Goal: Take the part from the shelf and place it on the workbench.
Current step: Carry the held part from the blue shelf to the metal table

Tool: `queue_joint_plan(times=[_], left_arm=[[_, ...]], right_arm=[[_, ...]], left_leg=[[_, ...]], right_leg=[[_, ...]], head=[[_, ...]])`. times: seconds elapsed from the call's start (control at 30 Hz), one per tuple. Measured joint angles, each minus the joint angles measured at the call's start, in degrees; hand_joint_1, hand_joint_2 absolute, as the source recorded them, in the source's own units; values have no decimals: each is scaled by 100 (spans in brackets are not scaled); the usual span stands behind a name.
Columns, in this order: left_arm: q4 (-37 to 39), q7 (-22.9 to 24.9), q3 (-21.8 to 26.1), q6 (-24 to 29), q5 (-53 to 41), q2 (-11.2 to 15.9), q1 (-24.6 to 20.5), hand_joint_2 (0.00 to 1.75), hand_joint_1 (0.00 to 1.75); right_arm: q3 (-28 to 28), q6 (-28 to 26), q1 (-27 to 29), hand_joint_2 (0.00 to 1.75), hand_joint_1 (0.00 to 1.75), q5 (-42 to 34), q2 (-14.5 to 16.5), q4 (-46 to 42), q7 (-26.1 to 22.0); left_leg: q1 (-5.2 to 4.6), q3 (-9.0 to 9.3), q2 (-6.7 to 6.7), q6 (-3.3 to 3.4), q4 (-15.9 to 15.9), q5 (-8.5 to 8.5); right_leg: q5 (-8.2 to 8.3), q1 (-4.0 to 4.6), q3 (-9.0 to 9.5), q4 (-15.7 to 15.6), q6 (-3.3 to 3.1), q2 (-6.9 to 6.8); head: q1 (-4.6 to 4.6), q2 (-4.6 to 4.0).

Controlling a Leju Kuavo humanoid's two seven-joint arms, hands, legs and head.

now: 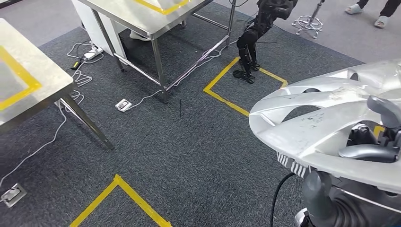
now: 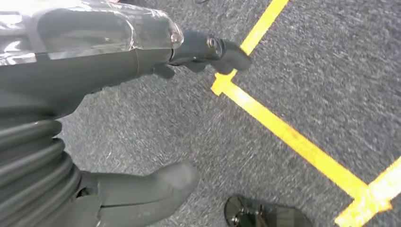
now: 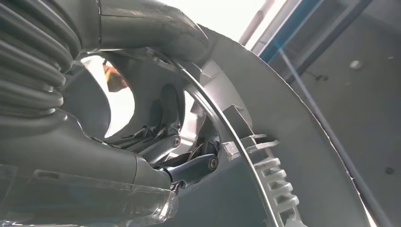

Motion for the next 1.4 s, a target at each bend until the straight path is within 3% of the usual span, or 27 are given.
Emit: queue_joint_plan(times=[0.07,0.1,0.13,0.17,0.23,0.27,0.33,0.4,0.43,0.5,0.57,0.63,0.67,0.7,0.73,0.8,0.87,0.93,1.0,1.07,1.13,1.2,1.23,1.27,1.3,1.33,1.4], left_arm=[[2,-59,0,0,-20,20,3,175,0],[3,-74,0,0,-27,31,0,175,0],[3,-87,0,0,-32,37,-3,175,0],[3,-107,0,0,-35,45,-5,175,0],[3,-203,2,3,-40,63,4,175,0],[3,-272,3,7,-42,76,7,175,0],[3,-403,4,11,-43,103,1,175,0],[3,-455,4,11,-43,117,-7,175,0],[3,-441,3,9,-43,118,-7,175,0],[3,-363,2,3,-43,120,-3,175,0],[3,-293,2,-4,-43,118,-10,175,0],[3,-268,2,-10,-43,115,-22,175,0],[3,-261,2,-13,-43,113,-25,175,0],[3,-255,2,-15,-43,112,-24,175,0],[3,-251,3,-15,-43,109,-21,175,0],[3,-249,4,-15,-43,102,-17,175,0],[4,-249,4,-14,-43,76,-20,175,0],[4,-249,4,-14,-43,53,-20,175,0],[4,-249,4,-14,-43,54,-3,175,0],[6,-249,3,-14,-43,56,16,175,0],[8,-256,3,-13,-43,56,11,175,0],[8,-267,3,-13,-43,56,2,175,0],[8,-275,3,-13,-43,56,5,175,0],[8,-283,4,-13,-43,57,9,175,0],[8,-294,4,-13,-43,57,12,175,0],[8,-303,4,-13,-43,56,12,175,0],[8,-310,4,-14,-43,42,2,175,0]], right_arm=[[2,-8,1,175,175,-4,10,6,-42],[3,-11,6,175,175,-6,18,10,-50],[4,-13,19,175,175,-12,25,14,-60],[5,-16,33,175,175,-29,29,17,-76],[8,-16,57,175,175,-91,41,33,-123],[9,-16,63,175,175,-123,46,44,-147],[11,-15,67,175,175,-151,55,67,-178],[16,-15,79,175,175,-154,58,79,-198],[20,-15,91,175,175,-152,60,84,-205],[30,-16,113,175,175,-137,64,92,-215],[32,-17,139,175,175,-118,72,95,-220],[31,-20,175,175,175,-111,79,95,-224],[32,-21,191,175,175,-110,81,96,-225],[32,-23,203,175,175,-111,83,99,-224],[32,-24,211,175,175,-111,84,103,-220],[31,-24,219,175,175,-110,84,108,-213],[29,-24,219,175,175,-109,84,108,-208],[28,-24,209,175,175,-110,84,107,-207],[27,-24,190,175,175,-109,85,107,-206],[27,-26,178,175,175,-109,86,106,-204],[29,-28,175,175,175,-106,87,102,-202],[31,-28,175,175,175,-102,86,100,-198],[32,-27,173,175,175,-104,86,103,-194],[32,-25,170,175,175,-109,86,106,-185],[32,-21,164,175,175,-113,86,108,-171],[32,-16,152,175,175,-117,86,109,-158],[31,-2,124,175,175,-119,87,108,-131]], left_leg=[[-30,-96,306,-51,186,-160],[-25,-209,503,-74,439,-333],[-3,-354,612,-105,763,-521],[28,-499,640,-138,1095,-676],[78,-564,646,-194,1318,-688],[96,-442,678,-217,1127,-553],[95,-27,918,-230,425,-253],[61,206,1128,-154,-13,-145],[35,210,1142,-99,-50,-162],[37,189,1017,-7,-67,-132],[56,186,880,64,-92,-96],[58,173,734,111,-100,-70],[51,165,654,126,-99,-61],[42,162,571,135,-98,-56],[31,162,485,141,-97,-51],[12,174,306,147,-97,-42],[2,173,143,133,-93,-26],[14,128,16,83,-92,6],[30,78,-75,15,-97,38],[2,-4,192,-42,38,-76],[6,-248,565,-97,566,-416],[65,-535,634,-155,1214,-709],[90,-585,638,-180,1351,-722],[107,-532,652,-203,1287,-632],[121,-371,702,-221,1016,-461],[119,-164,846,-236,637,-304],[87,137,1096,-181,68,-132]], right_leg=[[76,-26,52,-134,-9,-150],[101,-32,68,-173,-14,-227],[107,-32,70,-187,-24,-296],[108,-33,68,-186,-26,-379],[95,-42,66,-174,-6,-530],[82,-50,67,-161,13,-598],[40,-52,71,-116,78,-715],[-3,-37,75,-65,151,-805],[-12,-30,78,-55,182,-842],[-31,-45,87,-49,235,-906],[-209,-76,18,146,294,-728],[-580,-99,-249,785,330,-430],[-744,-100,-425,1173,335,-353],[-824,-97,-559,1458,332,-321],[-789,-94,-616,1555,319,-305],[-416,-88,-449,1120,250,-235],[-49,-84,-146,388,148,-4],[29,-76,-2,38,89,128],[41,-85,29,-53,79,23],[101,-108,72,-166,66,-112],[138,-104,98,-228,51,-260],[134,-96,92,-222,47,-416],[126,-97,91,-213,57,-490],[112,-102,91,-200,73,-560],[93,-109,94,-178,97,-622],[66,-112,97,-149,131,-680],[10,-94,94,-81,207,-778]], head=[[-51,0],[-92,0],[-140,0],[-179,0],[-226,0],[-240,0],[-265,0],[-271,0],[-266,0],[-250,0],[-220,0],[-151,0],[-121,0],[-98,0],[-77,0],[-33,0],[-16,0],[-13,0],[-9,0],[-50,0],[-134,0],[-204,0],[-225,0],[-242,0],[-254,0],[-264,0],[-288,0]])
